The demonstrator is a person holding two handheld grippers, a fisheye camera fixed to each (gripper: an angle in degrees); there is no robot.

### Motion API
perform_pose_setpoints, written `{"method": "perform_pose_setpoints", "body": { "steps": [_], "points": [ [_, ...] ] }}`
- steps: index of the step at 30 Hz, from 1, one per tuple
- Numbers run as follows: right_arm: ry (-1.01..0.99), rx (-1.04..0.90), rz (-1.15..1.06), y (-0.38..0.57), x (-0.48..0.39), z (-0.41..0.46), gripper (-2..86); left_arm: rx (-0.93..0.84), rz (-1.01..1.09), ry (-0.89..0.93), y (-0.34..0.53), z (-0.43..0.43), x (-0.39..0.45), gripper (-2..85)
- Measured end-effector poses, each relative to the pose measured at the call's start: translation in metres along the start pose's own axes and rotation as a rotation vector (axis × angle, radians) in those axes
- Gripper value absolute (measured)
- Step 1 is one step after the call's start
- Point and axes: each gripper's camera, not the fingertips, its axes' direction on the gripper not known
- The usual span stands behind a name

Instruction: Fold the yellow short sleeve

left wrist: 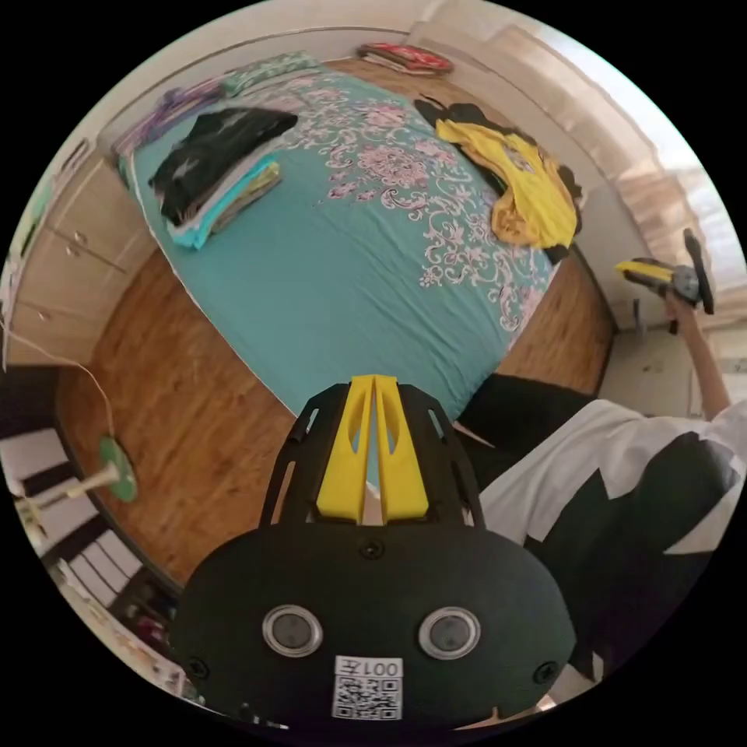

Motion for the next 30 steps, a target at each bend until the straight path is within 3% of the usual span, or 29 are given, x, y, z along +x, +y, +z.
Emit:
{"method": "perform_pose_setpoints", "body": {
  "steps": [4, 7, 11, 15, 19, 22, 30],
  "points": [
    [0.04, 0.109, 0.308, 0.102, 0.03, -0.04, 0.0, 0.059, 0.197, -0.171, -0.04, 0.007, 0.094, -1.0],
    [0.185, 0.191, 0.434, 0.165, 0.055, -0.062, 0.0, 0.136, 0.244, -0.376, -0.07, 0.022, 0.16, -1.0],
    [0.27, 0.248, 0.497, 0.225, 0.092, -0.064, 0.1, 0.141, 0.237, -0.519, -0.115, 0.068, 0.24, -1.0],
    [0.155, 0.231, 0.494, 0.286, 0.154, -0.051, 0.2, 0.089, 0.146, -0.43, -0.178, 0.138, 0.333, -1.0],
    [0.035, 0.24, 0.484, 0.349, 0.212, -0.053, 0.3, 0.079, 0.275, -0.206, -0.242, 0.21, 0.425, -0.9],
    [0.032, 0.223, 0.463, 0.378, 0.25, -0.048, 0.8, 0.055, 0.366, -0.148, -0.288, 0.262, 0.479, -0.9],
    [-0.052, 0.112, 0.405, 0.379, 0.348, -0.019, 3.0, -0.061, 0.726, -0.218, -0.399, 0.427, 0.591, 3.2]
  ]
}}
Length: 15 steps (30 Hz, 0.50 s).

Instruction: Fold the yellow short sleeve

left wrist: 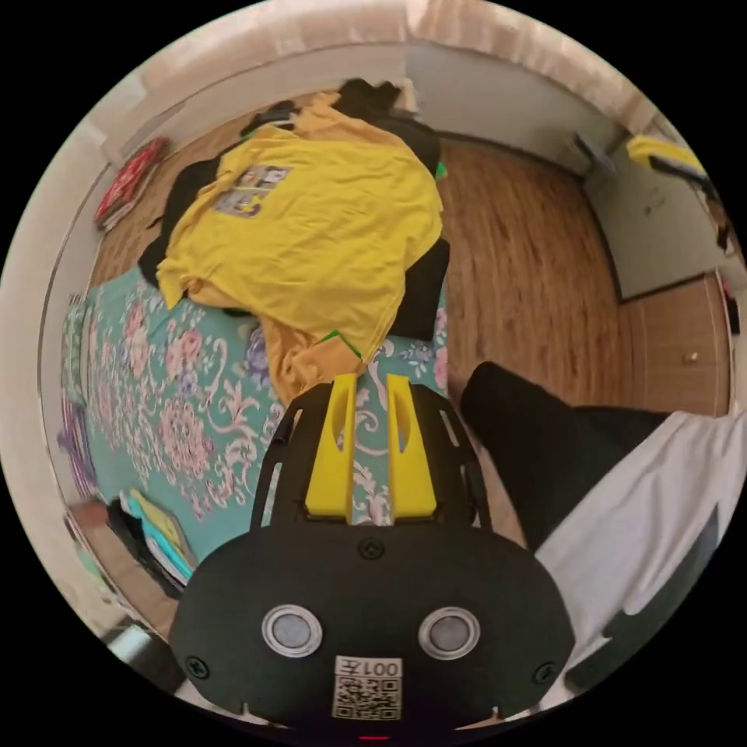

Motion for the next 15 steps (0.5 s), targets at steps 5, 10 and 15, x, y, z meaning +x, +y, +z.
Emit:
{"method": "perform_pose_setpoints", "body": {
  "steps": [5, 10, 15],
  "points": [
    [-0.017, -0.085, 0.066, -0.027, 0.062, 0.03, 6.7, -0.196, 0.168, -0.081, -0.077, 0.113, 0.011, 6.7],
    [-0.08, -0.275, 0.1, -0.043, 0.124, 0.058, 5.2, -0.327, 0.148, 0.026, -0.127, 0.175, 0.011, 8.0],
    [-0.14, -0.379, 0.026, -0.063, 0.158, 0.059, 2.3, -0.316, 0.114, 0.159, -0.131, 0.178, -0.002, 0.2]
  ]
}}
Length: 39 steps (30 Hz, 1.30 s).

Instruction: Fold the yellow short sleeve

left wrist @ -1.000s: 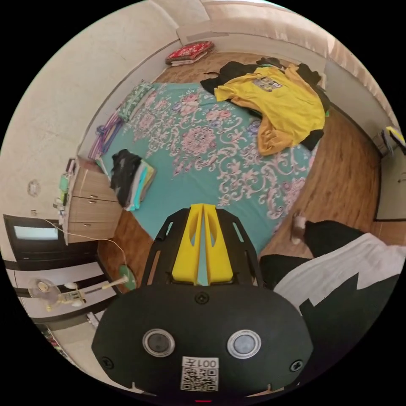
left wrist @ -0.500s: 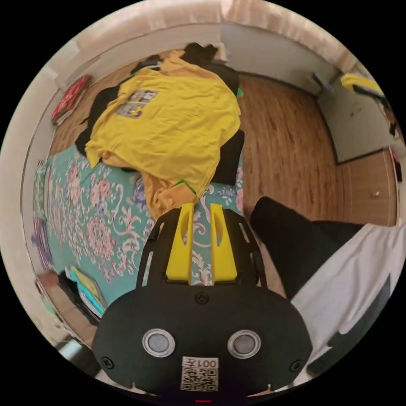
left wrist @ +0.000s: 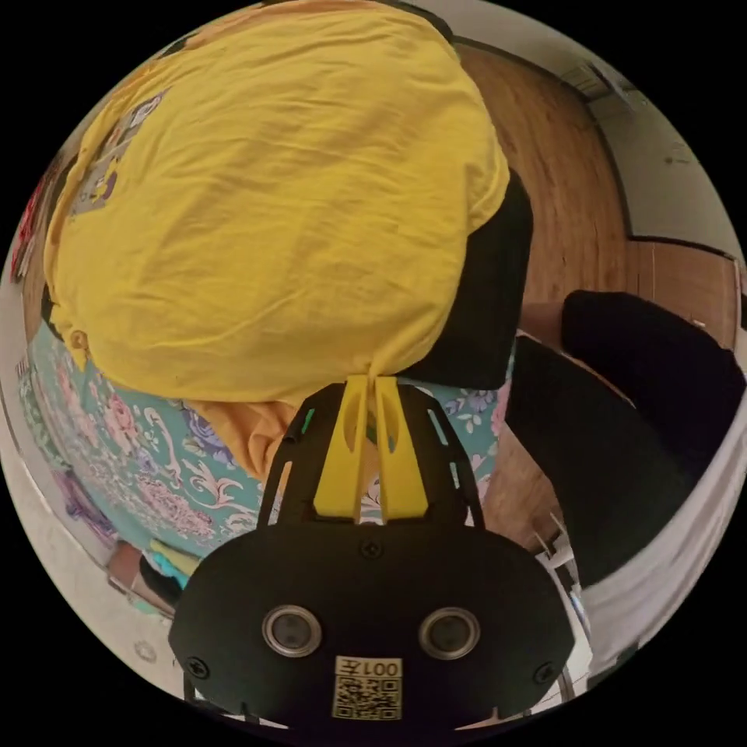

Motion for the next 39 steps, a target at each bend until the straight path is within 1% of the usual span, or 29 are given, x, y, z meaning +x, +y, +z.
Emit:
{"method": "perform_pose_setpoints", "body": {
  "steps": [1, 3, 5, 7, 8, 10, 11, 12, 14, 16, 17, 19, 20, 21, 22, 23, 24, 25, 26, 28, 29, 31, 32, 33, 34, 36, 37, 39],
  "points": [
    [-0.012, -0.032, -0.053, -0.007, 0.005, -0.004, 2.1, 0.011, 0.002, 0.081, 0.006, -0.005, -0.005, -0.3],
    [-0.036, -0.071, -0.132, -0.02, 0.011, -0.009, 2.3, 0.028, 0.011, 0.167, 0.017, -0.015, -0.011, -0.7],
    [-0.069, -0.071, -0.208, -0.034, 0.013, -0.014, 2.8, 0.065, -0.006, 0.235, 0.029, -0.029, -0.017, -0.9],
    [-0.119, 0.023, -0.306, -0.049, 0.006, -0.023, 4.5, 0.224, -0.056, 0.333, 0.048, -0.059, -0.024, -0.9],
    [-0.144, 0.048, -0.329, -0.053, 0.002, -0.025, 5.2, 0.263, -0.074, 0.35, 0.053, -0.067, -0.026, -0.9],
    [-0.244, 0.082, -0.405, -0.068, -0.014, -0.026, 12.3, 0.361, -0.137, 0.359, 0.069, -0.096, -0.027, -1.0],
    [-0.254, 0.081, -0.421, -0.071, -0.018, -0.025, 13.9, 0.381, -0.156, 0.351, 0.072, -0.103, -0.026, -1.0],
    [-0.241, 0.086, -0.447, -0.076, -0.028, -0.024, 16.9, 0.421, -0.186, 0.346, 0.079, -0.117, -0.024, -1.0],
    [-0.137, 0.114, -0.459, -0.082, -0.039, -0.022, 19.0, 0.48, -0.213, 0.347, 0.089, -0.136, -0.019, -1.0],
    [0.024, 0.173, -0.378, -0.092, -0.039, -0.017, 17.7, 0.559, -0.221, 0.357, 0.102, -0.159, -0.009, -1.0],
    [0.053, 0.194, -0.347, -0.095, -0.037, -0.015, 16.7, 0.577, -0.22, 0.357, 0.106, -0.165, -0.006, -1.0],
    [0.098, 0.242, -0.236, -0.108, -0.019, -0.008, 9.6, 0.668, -0.276, 0.299, 0.13, -0.188, 0.01, -1.0],
    [0.089, 0.248, -0.216, -0.111, -0.014, -0.007, 8.0, 0.685, -0.302, 0.283, 0.138, -0.193, 0.014, -1.0],
    [0.039, 0.258, -0.193, -0.115, -0.002, -0.008, 4.7, 0.714, -0.349, 0.25, 0.157, -0.204, 0.023, -1.0],
    [-0.064, 0.276, -0.205, -0.117, 0.01, -0.015, 4.2, 0.734, -0.378, 0.252, 0.178, -0.212, 0.032, -1.0],
    [-0.121, 0.296, -0.208, -0.117, 0.016, -0.021, 3.9, 0.746, -0.404, 0.258, 0.189, -0.215, 0.037, -1.0],
    [-0.21, 0.363, -0.211, -0.112, 0.025, -0.041, 3.6, 0.791, -0.463, 0.269, 0.215, -0.22, 0.047, -1.0],
    [-0.253, 0.444, -0.231, -0.102, 0.031, -0.068, 3.4, 0.837, -0.518, 0.3, 0.244, -0.224, 0.059, -1.0],
    [-0.26, 0.485, -0.252, -0.095, 0.032, -0.084, 3.2, 0.872, -0.553, 0.315, 0.26, -0.226, 0.065, -1.0],
    [-0.303, 0.679, -0.398, -0.056, 0.034, -0.158, 2.9, 1.019, -0.69, 0.329, 0.331, -0.232, 0.099, -1.0],
    [-0.32, 0.736, -0.442, -0.042, 0.034, -0.177, 2.8, 1.057, -0.723, 0.313, 0.349, -0.233, 0.109, -1.0],
    [-0.359, 0.946, -0.634, 0.016, 0.03, -0.25, 2.5, 1.19, -0.807, 0.252, 0.418, -0.236, 0.158, -1.0],
    [-0.362, 0.993, -0.689, 0.032, 0.027, -0.266, 2.4, 1.225, -0.816, 0.238, 0.434, -0.236, 0.171, -1.0],
    [-0.362, 1.059, -0.781, 0.06, 0.017, -0.291, 2.3, 1.301, -0.822, 0.212, 0.465, -0.237, 0.197, -1.0],
    [-0.326, 1.079, -0.858, 0.086, -0.002, -0.308, 2.2, 1.383, -0.814, 0.187, 0.494, -0.238, 0.222, -1.0],
    [-0.266, 1.137, -0.958, 0.124, -0.037, -0.317, 2.2, 1.479, -0.829, 0.125, 0.538, -0.236, 0.257, -1.0],
    [-0.248, 1.171, -1.001, 0.146, -0.06, -0.317, 2.1, 1.5, -0.854, 0.075, 0.567, -0.233, 0.276, -1.0],
    [-0.217, 1.195, -1.046, 0.169, -0.102, -0.308, 2.0, 1.486, -0.889, 0.03, 0.608, -0.225, 0.292, -1.0]
  ]
}}
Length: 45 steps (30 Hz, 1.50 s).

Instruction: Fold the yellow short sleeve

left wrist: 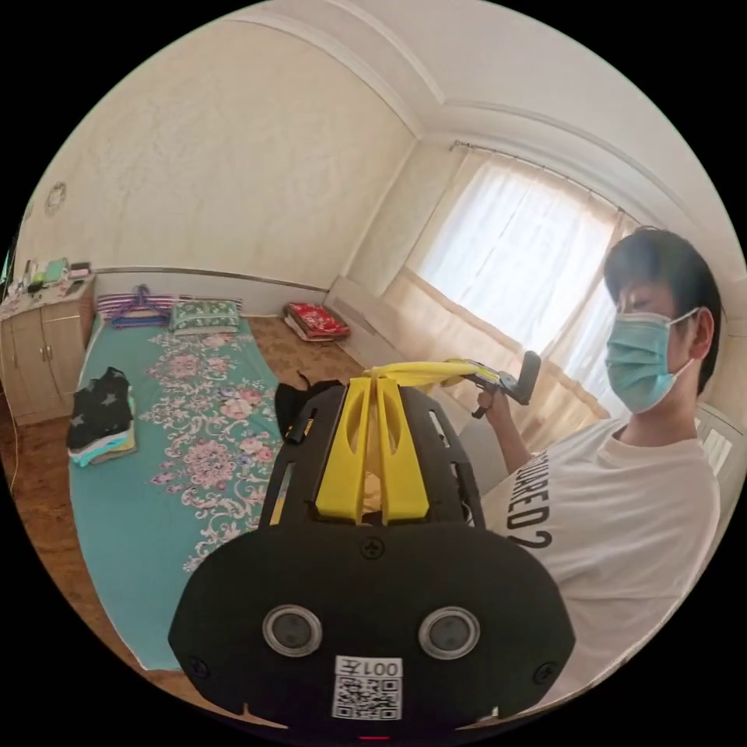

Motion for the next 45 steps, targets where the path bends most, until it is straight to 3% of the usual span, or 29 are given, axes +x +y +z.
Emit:
{"method": "perform_pose_setpoints", "body": {
  "steps": [6, 12, 21, 26, 32, 37, 45],
  "points": [
    [-0.011, -0.145, -0.075, -0.049, -0.109, 0.159, 1.9, -0.182, -0.107, -0.099, -0.001, -0.101, -0.114, -0.9],
    [0.028, -0.232, -0.113, -0.116, -0.161, 0.341, 1.9, -0.08, -0.236, -0.104, -0.03, -0.193, -0.215, -0.9],
    [0.061, -0.036, -0.303, -0.179, -0.226, 0.41, 1.8, 0.035, -0.078, -0.304, -0.065, -0.342, -0.205, -0.9],
    [0.1, -0.152, -0.463, -0.115, -0.265, 0.457, 1.8, -0.111, 0.029, -0.356, -0.031, -0.367, -0.192, -0.9],
    [-0.049, -0.453, -0.54, 0.028, -0.293, 0.587, 1.8, -0.296, -0.074, -0.424, 0.061, -0.341, -0.222, -0.9],
    [-0.238, -0.774, -0.476, 0.162, -0.303, 0.716, 1.8, -0.487, -0.398, -0.41, 0.171, -0.302, -0.273, -0.9],
    [-0.438, -1.156, -0.411, 0.271, -0.315, 0.807, 2.3, -0.732, -0.688, -0.319, 0.272, -0.303, -0.291, -0.9]
  ]
}}
